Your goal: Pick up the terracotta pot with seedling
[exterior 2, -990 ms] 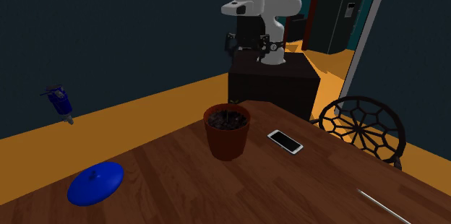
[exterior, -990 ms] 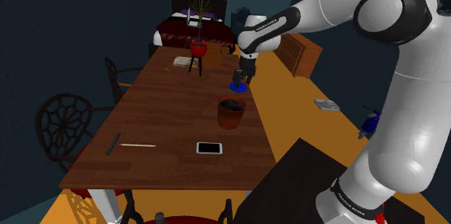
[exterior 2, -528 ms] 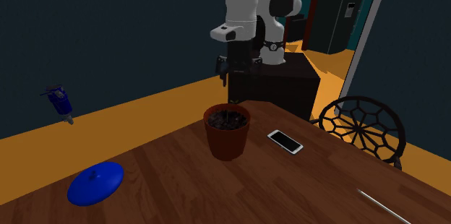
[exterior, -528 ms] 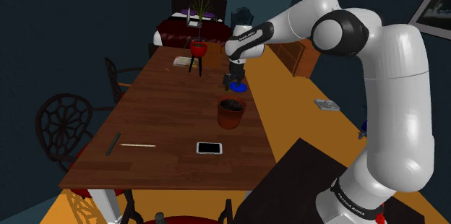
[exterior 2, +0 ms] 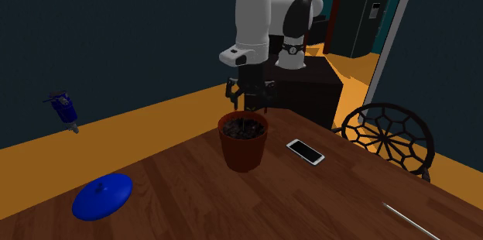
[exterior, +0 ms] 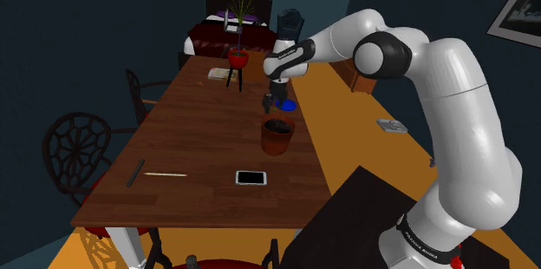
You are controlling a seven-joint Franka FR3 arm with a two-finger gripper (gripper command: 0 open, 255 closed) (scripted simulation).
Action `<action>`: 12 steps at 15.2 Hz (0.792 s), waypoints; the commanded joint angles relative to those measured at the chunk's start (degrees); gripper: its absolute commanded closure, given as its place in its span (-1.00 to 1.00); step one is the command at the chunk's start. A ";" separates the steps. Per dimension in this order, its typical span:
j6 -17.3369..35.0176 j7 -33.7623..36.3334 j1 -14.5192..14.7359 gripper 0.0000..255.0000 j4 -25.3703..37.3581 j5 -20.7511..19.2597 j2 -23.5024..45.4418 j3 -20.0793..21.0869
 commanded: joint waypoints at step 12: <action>1.56 -0.06 -0.11 1.00 0.33 0.23 1.87 0.21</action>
